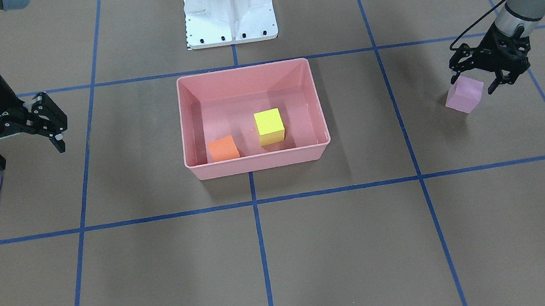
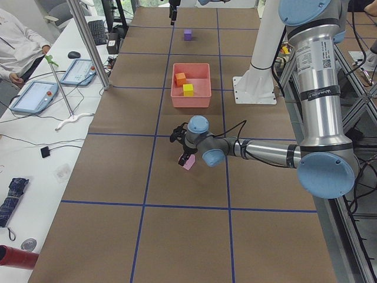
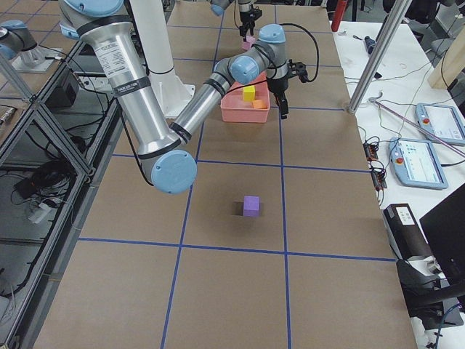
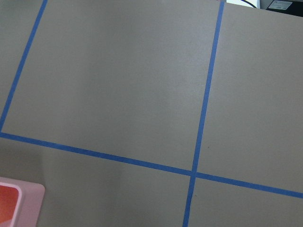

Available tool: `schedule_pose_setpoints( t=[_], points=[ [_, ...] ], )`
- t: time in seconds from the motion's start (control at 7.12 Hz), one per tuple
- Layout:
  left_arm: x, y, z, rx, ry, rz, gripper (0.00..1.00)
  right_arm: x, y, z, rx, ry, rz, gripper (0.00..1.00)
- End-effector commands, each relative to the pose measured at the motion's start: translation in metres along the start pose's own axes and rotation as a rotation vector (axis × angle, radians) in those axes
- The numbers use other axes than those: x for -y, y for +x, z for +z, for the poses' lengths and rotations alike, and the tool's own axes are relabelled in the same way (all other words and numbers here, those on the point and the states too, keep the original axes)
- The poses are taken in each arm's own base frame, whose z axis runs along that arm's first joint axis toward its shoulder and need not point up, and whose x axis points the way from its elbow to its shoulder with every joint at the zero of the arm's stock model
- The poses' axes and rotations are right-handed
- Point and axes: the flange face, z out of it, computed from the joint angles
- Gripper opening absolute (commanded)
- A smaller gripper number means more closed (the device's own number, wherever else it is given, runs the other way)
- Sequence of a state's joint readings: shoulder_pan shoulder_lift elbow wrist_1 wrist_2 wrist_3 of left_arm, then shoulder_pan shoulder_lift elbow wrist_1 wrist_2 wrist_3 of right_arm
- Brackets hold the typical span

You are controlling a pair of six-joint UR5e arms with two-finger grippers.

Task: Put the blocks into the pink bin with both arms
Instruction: 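Withdraw the right gripper while the left gripper descends onto the pink cube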

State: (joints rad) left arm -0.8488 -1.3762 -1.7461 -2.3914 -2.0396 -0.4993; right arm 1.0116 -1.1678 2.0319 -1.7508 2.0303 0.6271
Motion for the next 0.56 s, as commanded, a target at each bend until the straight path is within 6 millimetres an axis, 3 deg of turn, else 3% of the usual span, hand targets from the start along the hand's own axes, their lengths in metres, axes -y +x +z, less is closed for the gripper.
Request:
schedule_pose_setpoints(
  t=[0.0, 0.42],
  points=[
    [-0.006, -0.001, 0.013, 0.016, -0.019, 0.003, 1.0, -0.013, 0.02, 0.013, 0.01, 0.002, -0.006, 1.0],
    [-0.012, 0.012, 0.025, 0.0, -0.048, 0.019, 1.0, -0.025, 0.062, 0.018, -0.004, -0.014, -0.057, 1.0]
  ],
)
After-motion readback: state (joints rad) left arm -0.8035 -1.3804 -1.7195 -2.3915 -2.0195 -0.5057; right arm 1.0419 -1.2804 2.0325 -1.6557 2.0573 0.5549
